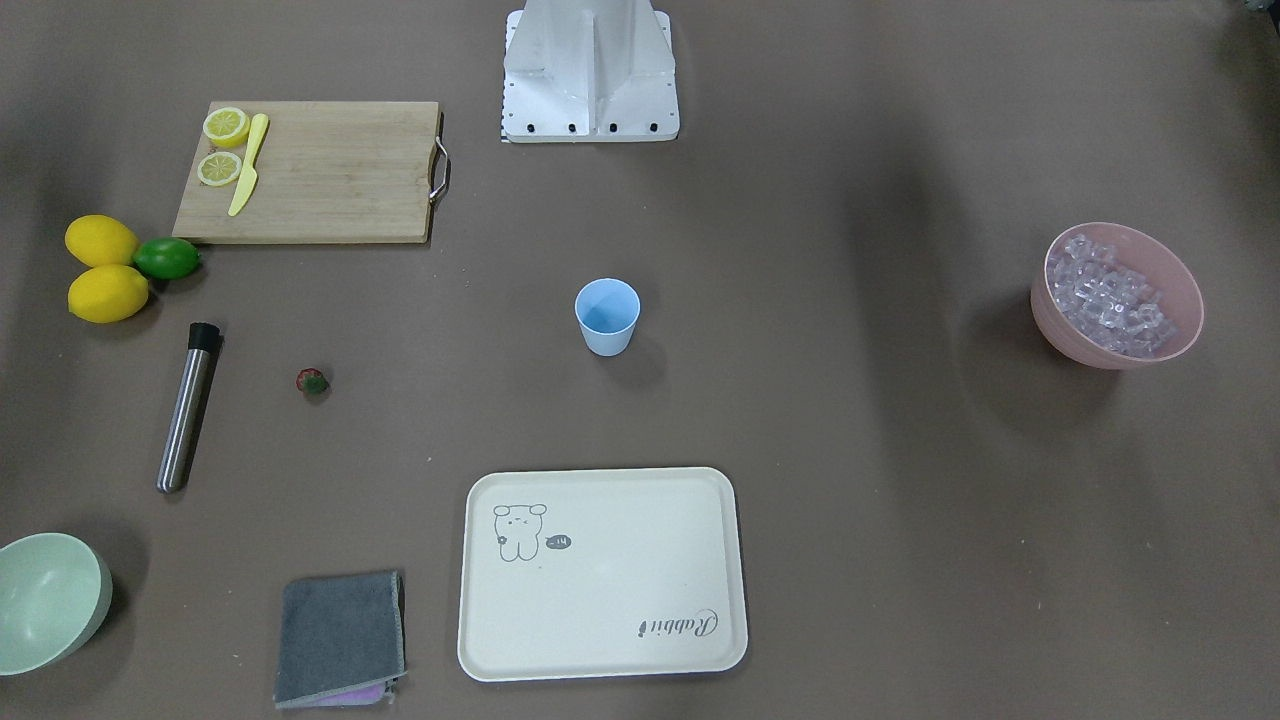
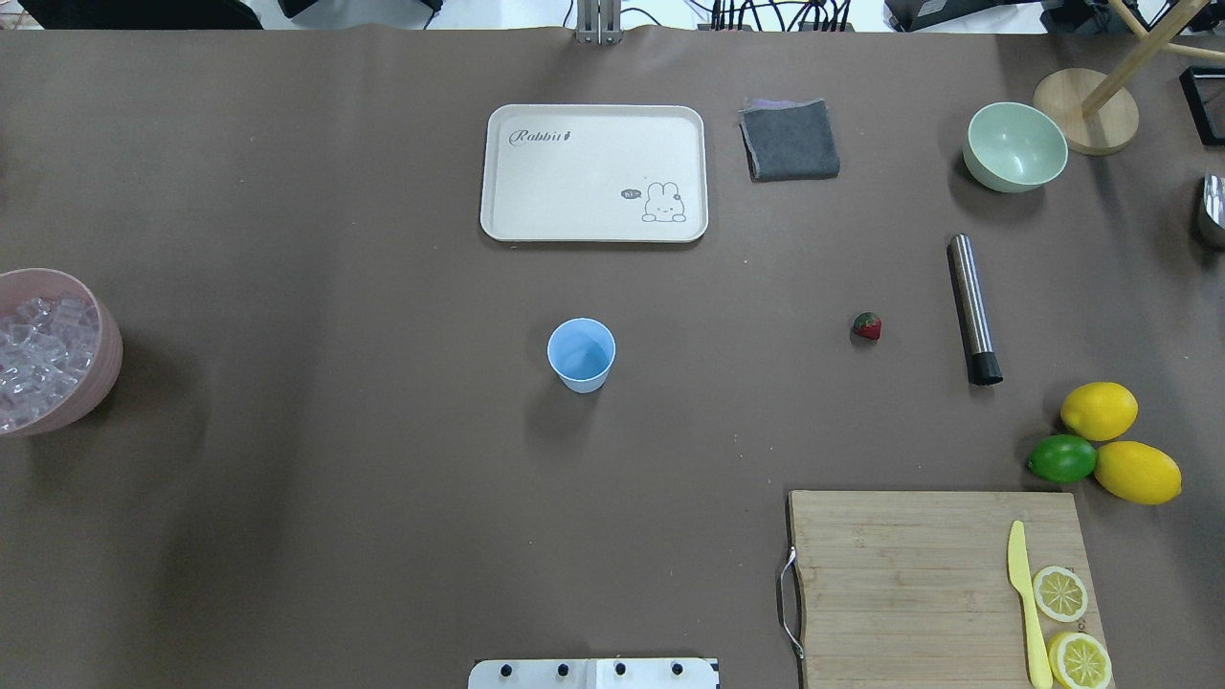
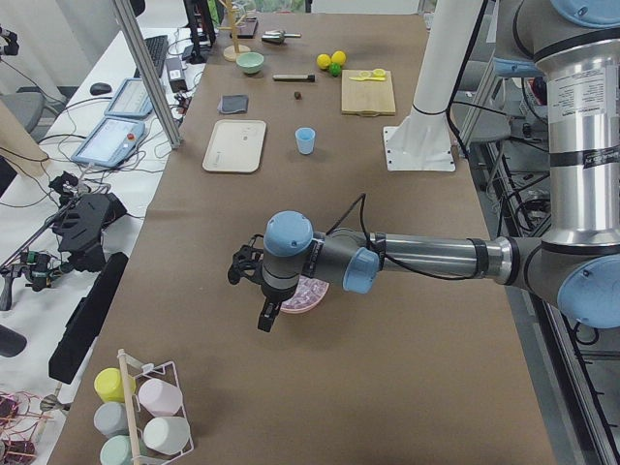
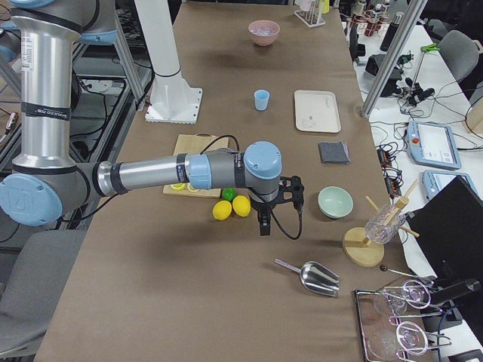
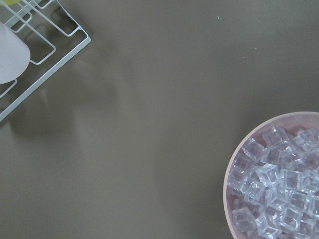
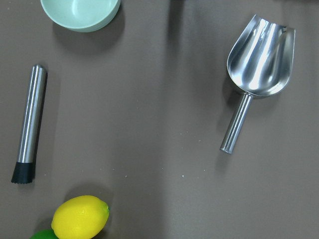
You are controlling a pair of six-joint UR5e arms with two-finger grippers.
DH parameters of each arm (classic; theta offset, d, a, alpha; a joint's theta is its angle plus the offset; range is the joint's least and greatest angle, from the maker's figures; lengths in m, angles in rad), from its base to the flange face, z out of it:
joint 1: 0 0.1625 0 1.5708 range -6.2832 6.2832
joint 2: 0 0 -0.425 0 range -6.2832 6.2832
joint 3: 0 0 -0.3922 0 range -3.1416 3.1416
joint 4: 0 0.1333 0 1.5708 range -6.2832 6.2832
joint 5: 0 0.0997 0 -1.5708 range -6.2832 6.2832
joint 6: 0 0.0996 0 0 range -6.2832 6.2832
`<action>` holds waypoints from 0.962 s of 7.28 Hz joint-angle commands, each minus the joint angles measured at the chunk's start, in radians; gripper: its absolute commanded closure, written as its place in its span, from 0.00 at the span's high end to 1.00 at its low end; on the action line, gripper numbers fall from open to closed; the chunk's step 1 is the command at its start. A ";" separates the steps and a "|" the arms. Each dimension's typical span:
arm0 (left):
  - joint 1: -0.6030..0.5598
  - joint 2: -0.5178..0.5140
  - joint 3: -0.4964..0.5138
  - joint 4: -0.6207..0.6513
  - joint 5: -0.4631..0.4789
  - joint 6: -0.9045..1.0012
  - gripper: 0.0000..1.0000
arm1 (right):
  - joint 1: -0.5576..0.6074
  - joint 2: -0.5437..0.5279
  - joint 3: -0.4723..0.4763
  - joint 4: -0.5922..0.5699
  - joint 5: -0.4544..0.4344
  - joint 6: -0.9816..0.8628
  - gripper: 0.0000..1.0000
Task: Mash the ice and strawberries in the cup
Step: 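Move the left gripper over the pink bowl of ice cubes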
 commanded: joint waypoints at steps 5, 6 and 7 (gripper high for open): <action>0.000 0.024 -0.003 0.000 0.002 0.006 0.98 | -0.007 -0.007 -0.017 -0.003 0.002 -0.001 1.00; 0.000 0.028 0.000 -0.002 0.002 0.008 0.98 | -0.007 -0.007 -0.016 -0.003 0.003 -0.001 1.00; -0.008 0.053 -0.003 -0.009 0.000 0.009 0.98 | -0.007 -0.007 -0.016 -0.005 0.003 -0.001 1.00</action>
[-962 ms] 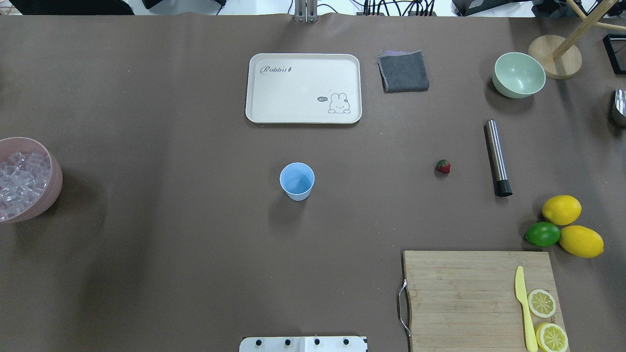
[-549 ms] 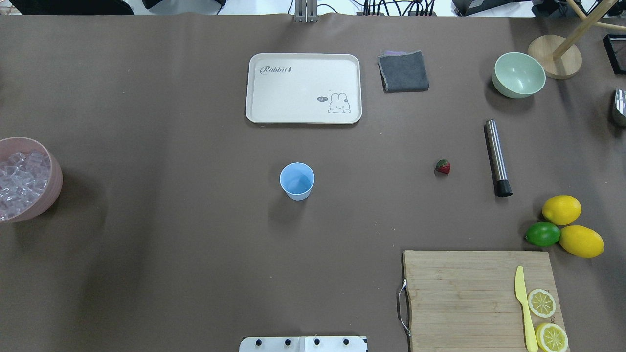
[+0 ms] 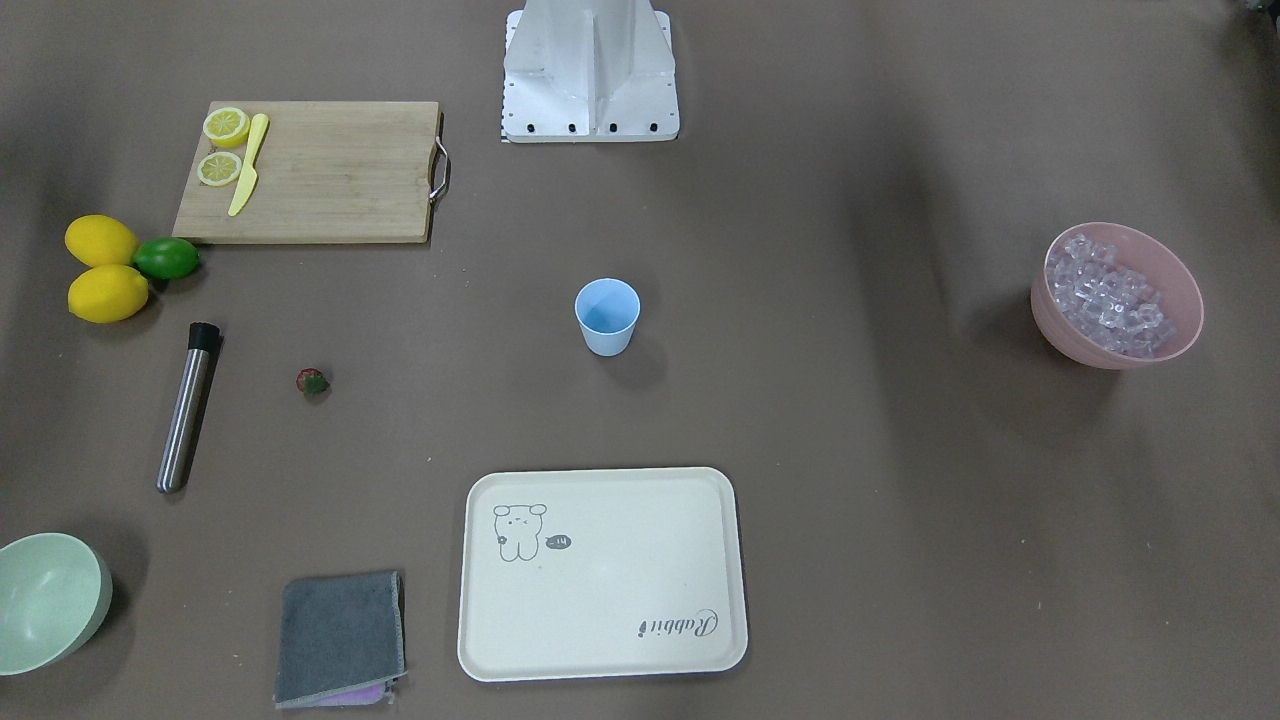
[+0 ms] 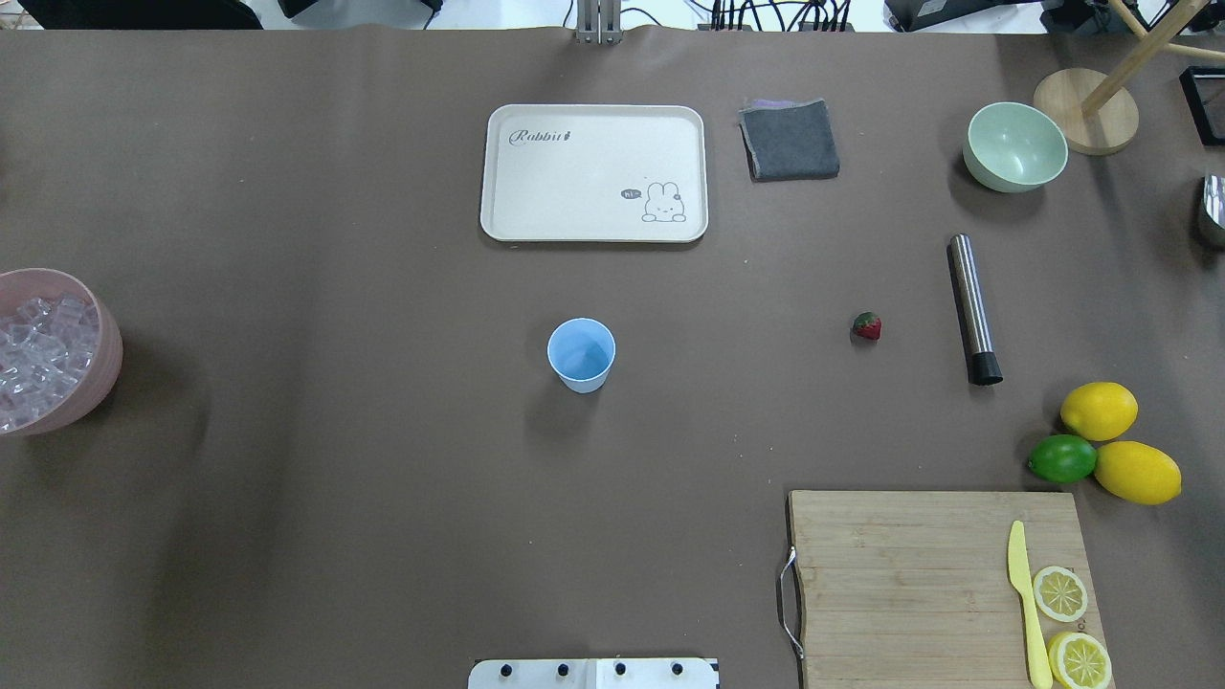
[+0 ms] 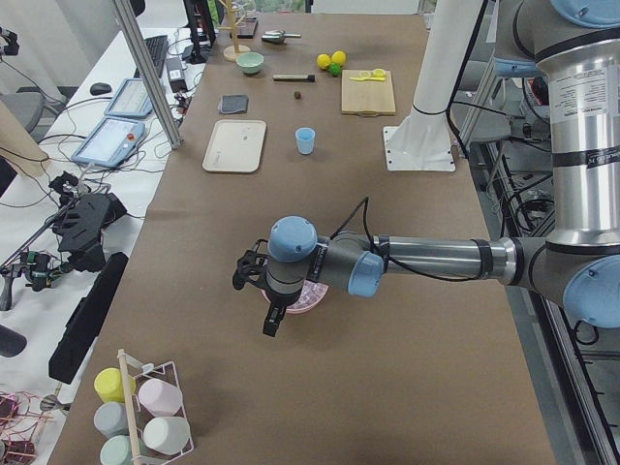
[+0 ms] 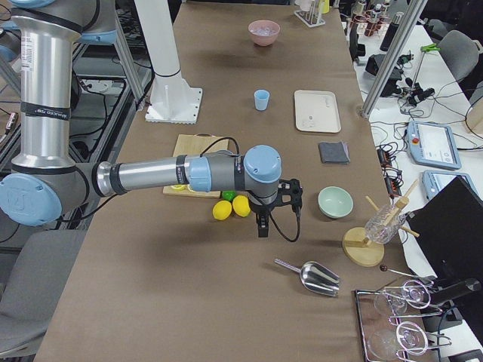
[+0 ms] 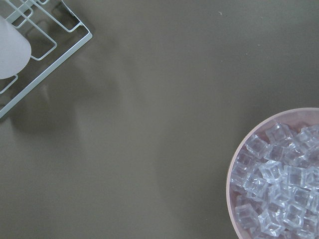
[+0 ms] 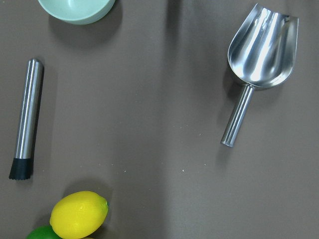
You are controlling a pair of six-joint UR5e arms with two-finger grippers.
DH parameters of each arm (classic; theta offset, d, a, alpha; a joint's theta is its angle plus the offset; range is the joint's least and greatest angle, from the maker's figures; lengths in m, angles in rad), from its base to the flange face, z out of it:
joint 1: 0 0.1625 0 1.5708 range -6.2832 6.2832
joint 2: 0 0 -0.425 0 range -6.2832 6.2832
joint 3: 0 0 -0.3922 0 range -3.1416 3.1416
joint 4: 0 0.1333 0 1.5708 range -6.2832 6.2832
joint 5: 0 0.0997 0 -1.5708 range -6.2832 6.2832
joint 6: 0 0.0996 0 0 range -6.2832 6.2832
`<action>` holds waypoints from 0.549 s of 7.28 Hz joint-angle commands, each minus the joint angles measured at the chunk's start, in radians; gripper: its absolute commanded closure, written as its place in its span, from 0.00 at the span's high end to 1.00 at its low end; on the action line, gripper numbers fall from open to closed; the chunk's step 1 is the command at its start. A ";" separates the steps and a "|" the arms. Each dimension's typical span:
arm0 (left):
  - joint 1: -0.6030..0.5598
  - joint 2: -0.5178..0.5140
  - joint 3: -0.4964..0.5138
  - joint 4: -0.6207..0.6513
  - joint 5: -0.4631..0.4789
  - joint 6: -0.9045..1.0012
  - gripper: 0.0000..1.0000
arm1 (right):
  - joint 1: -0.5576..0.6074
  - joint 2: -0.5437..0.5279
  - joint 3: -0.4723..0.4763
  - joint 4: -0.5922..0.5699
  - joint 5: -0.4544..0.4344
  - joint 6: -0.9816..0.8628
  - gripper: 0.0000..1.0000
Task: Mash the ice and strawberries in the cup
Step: 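Move the left gripper over the pink bowl of ice cubes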
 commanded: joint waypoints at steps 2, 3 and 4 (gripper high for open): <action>-0.005 0.054 -0.002 -0.086 -0.003 -0.010 0.98 | -0.021 0.006 -0.001 -0.001 -0.030 0.012 1.00; -0.005 0.056 -0.004 -0.086 -0.009 -0.010 0.98 | -0.048 0.007 0.001 0.000 -0.076 0.012 1.00; -0.004 0.056 -0.010 -0.083 -0.015 -0.041 0.98 | -0.054 0.006 0.002 0.000 -0.090 0.014 1.00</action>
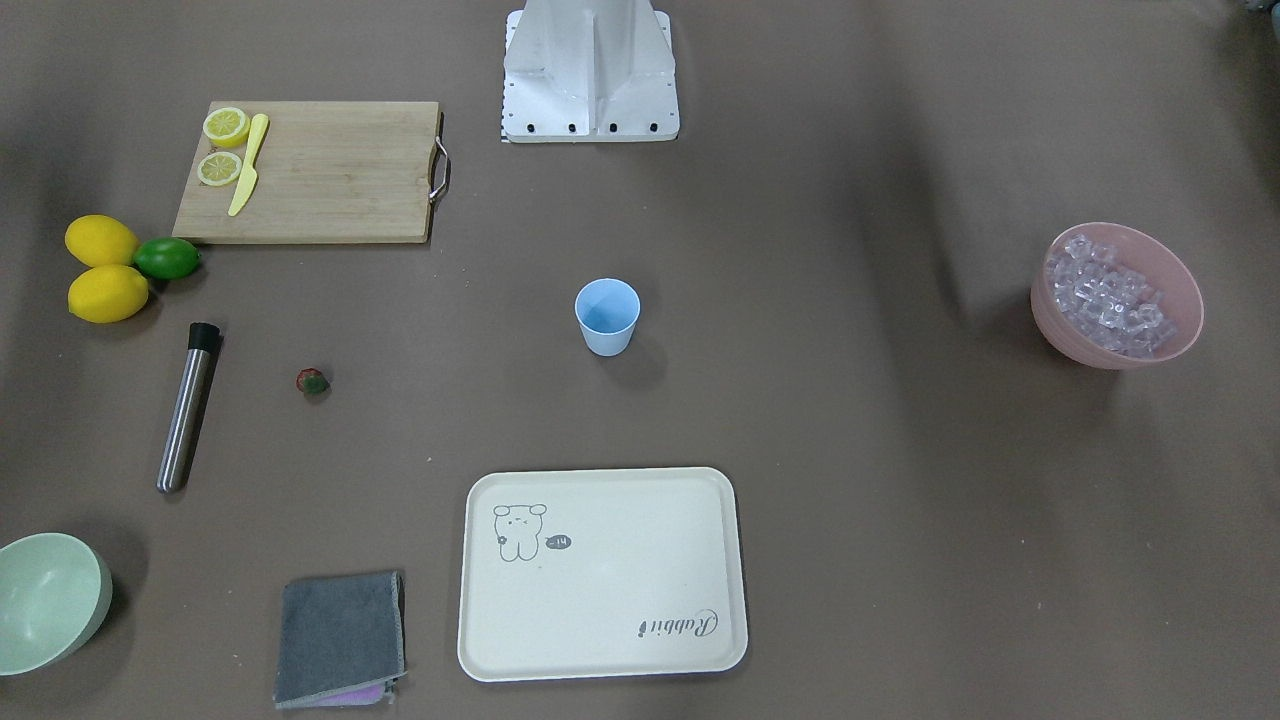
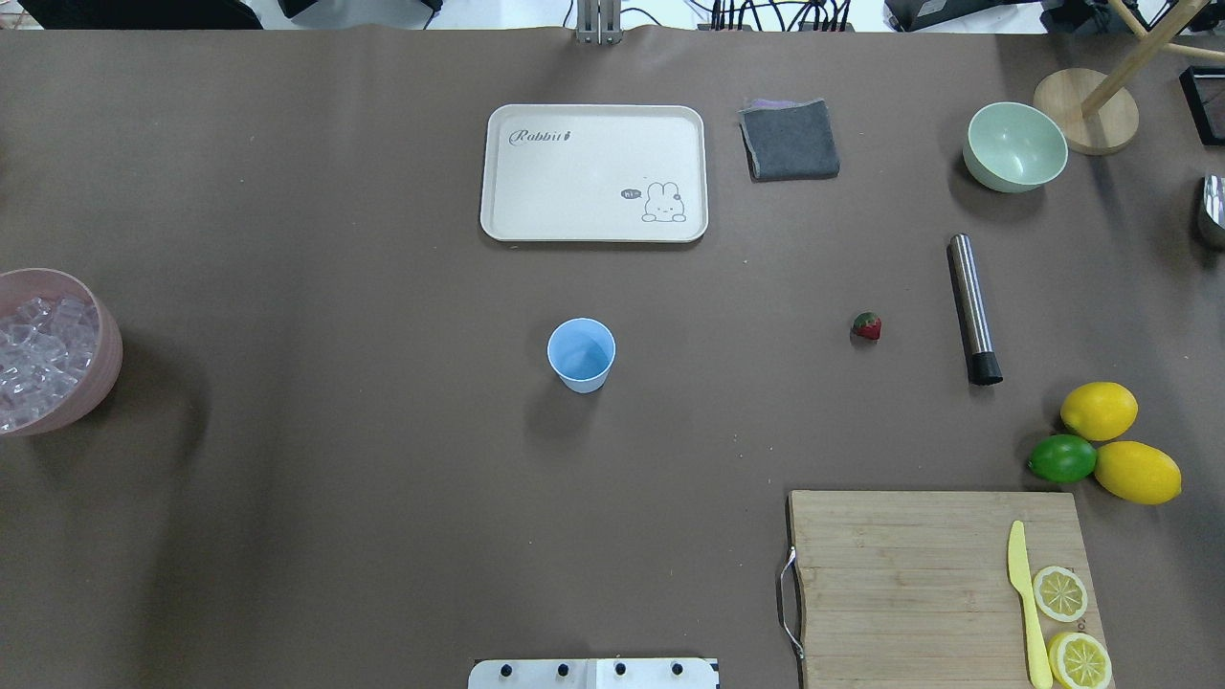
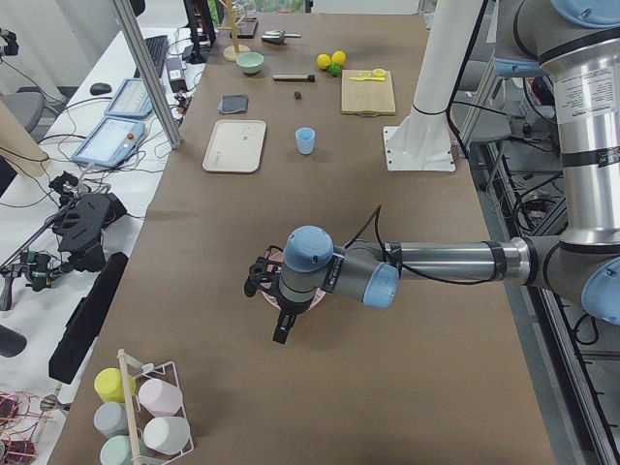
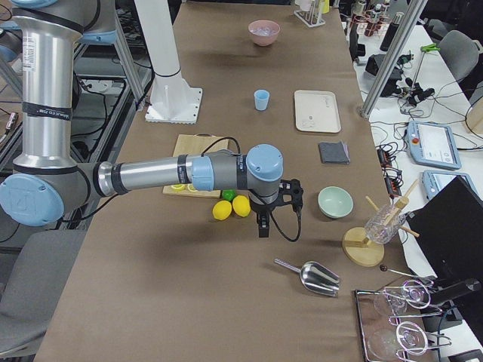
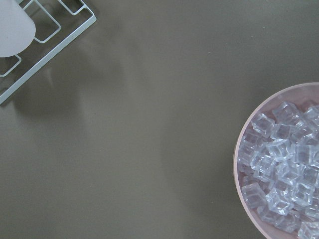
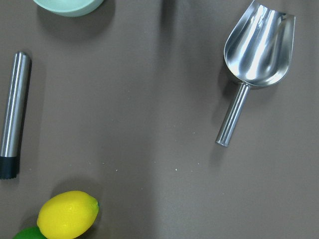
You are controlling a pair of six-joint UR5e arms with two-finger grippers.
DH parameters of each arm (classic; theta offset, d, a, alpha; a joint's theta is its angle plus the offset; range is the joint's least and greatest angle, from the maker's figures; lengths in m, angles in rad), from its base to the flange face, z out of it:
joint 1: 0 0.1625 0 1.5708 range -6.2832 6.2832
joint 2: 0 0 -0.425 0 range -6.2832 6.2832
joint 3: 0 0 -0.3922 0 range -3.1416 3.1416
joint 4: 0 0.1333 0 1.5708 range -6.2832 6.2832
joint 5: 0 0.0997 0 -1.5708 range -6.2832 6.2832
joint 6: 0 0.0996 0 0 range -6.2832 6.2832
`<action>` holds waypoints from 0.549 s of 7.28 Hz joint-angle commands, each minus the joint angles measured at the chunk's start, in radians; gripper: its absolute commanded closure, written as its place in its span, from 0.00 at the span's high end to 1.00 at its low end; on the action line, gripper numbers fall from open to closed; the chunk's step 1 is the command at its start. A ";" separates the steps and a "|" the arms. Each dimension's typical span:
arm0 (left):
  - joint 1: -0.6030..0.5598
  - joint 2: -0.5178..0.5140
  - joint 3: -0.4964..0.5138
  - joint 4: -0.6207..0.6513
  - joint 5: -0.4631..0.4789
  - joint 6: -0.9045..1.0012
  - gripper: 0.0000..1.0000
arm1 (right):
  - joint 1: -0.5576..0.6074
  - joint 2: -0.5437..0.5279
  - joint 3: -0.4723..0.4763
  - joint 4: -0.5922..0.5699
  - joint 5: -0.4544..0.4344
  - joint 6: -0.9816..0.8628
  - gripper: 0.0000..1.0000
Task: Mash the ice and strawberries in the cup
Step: 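Move the left gripper over the pink bowl of ice cubes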
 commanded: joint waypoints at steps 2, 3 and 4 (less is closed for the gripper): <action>0.036 0.018 -0.062 -0.005 -0.048 -0.207 0.98 | -0.017 -0.005 0.006 0.002 -0.019 0.000 1.00; 0.052 0.021 -0.068 -0.005 -0.049 -0.218 0.97 | -0.017 -0.005 0.006 0.004 -0.017 0.000 1.00; 0.088 0.020 -0.094 -0.006 -0.045 -0.315 0.97 | -0.019 -0.006 0.006 0.004 -0.017 -0.001 1.00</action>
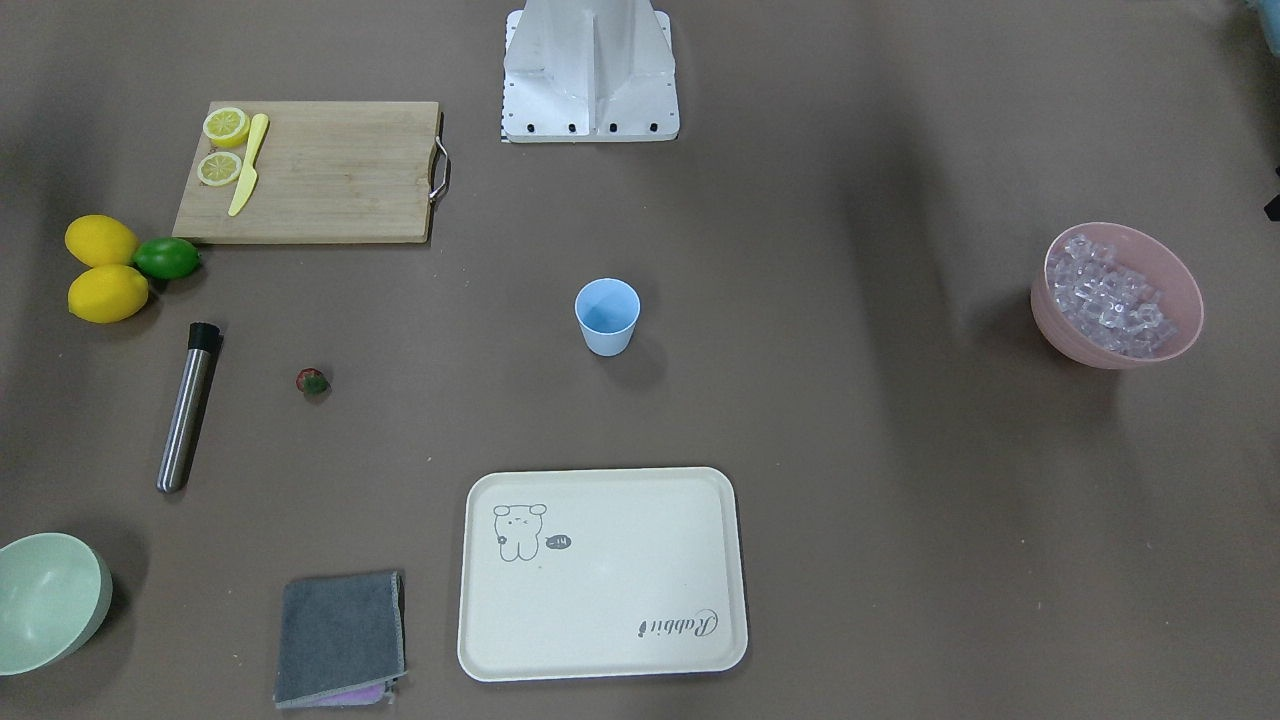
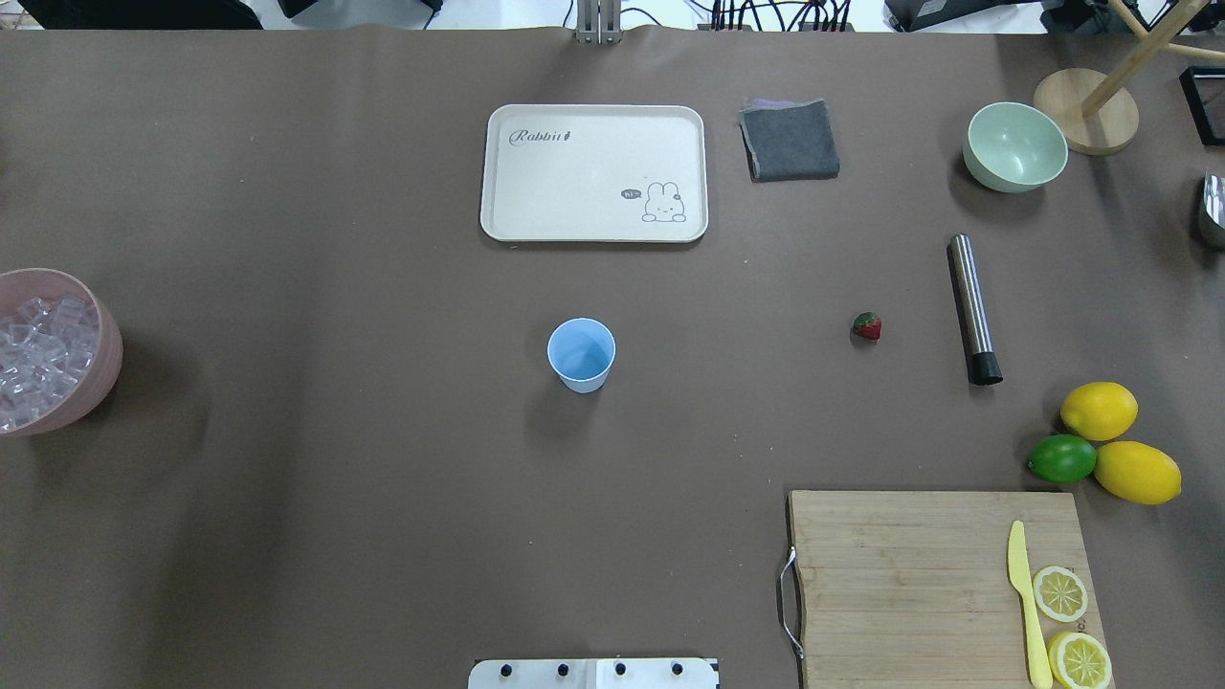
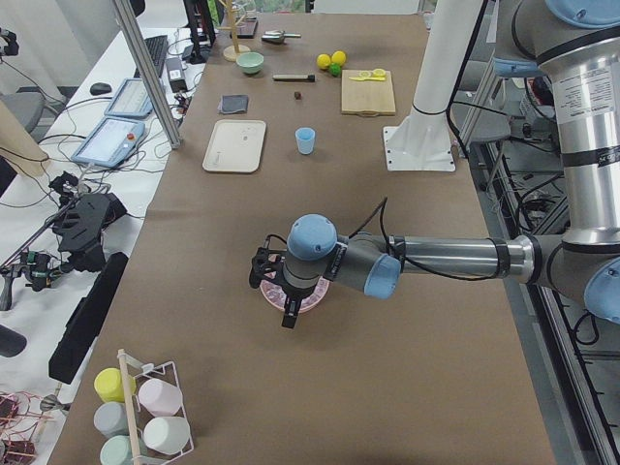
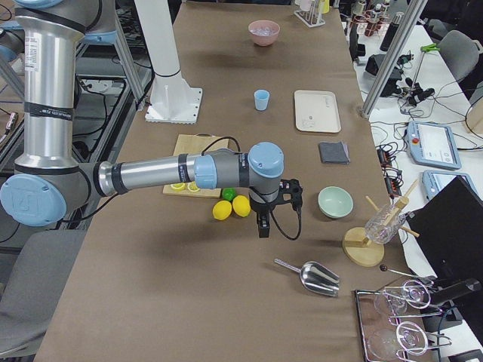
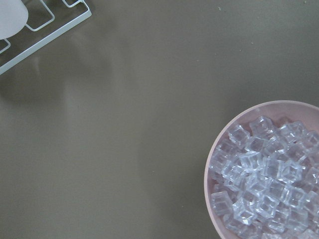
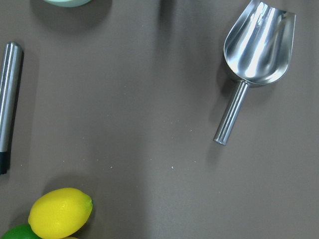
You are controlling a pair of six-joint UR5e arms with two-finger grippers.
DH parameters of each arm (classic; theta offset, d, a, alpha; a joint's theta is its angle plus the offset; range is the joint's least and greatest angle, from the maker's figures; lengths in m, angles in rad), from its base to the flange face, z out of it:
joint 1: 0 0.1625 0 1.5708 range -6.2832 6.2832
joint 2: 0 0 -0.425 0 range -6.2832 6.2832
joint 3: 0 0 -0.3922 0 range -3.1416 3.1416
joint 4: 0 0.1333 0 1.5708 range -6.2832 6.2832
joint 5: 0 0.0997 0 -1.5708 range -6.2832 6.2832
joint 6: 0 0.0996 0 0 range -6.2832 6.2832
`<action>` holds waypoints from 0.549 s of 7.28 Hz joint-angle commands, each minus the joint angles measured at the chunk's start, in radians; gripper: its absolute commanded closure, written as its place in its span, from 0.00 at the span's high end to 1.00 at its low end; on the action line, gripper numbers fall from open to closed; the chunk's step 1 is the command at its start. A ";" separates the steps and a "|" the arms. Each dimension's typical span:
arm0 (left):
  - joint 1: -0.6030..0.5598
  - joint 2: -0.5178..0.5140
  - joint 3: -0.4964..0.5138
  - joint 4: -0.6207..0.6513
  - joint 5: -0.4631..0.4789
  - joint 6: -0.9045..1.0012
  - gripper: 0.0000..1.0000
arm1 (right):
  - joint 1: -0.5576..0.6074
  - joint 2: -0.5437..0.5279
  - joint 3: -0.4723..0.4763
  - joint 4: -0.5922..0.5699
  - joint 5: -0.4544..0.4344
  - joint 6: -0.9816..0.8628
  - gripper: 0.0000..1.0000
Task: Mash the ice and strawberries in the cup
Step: 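Move the left gripper over the pink bowl of ice cubes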
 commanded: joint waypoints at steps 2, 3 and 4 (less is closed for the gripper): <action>0.164 -0.004 -0.082 -0.003 0.015 -0.360 0.97 | -0.014 0.001 0.002 0.001 0.001 -0.010 1.00; 0.201 -0.004 -0.105 -0.006 0.018 -0.484 0.98 | -0.014 0.004 0.005 0.001 0.004 -0.003 1.00; 0.250 0.002 -0.104 -0.041 0.090 -0.543 0.98 | -0.014 0.003 0.005 0.002 0.001 -0.010 1.00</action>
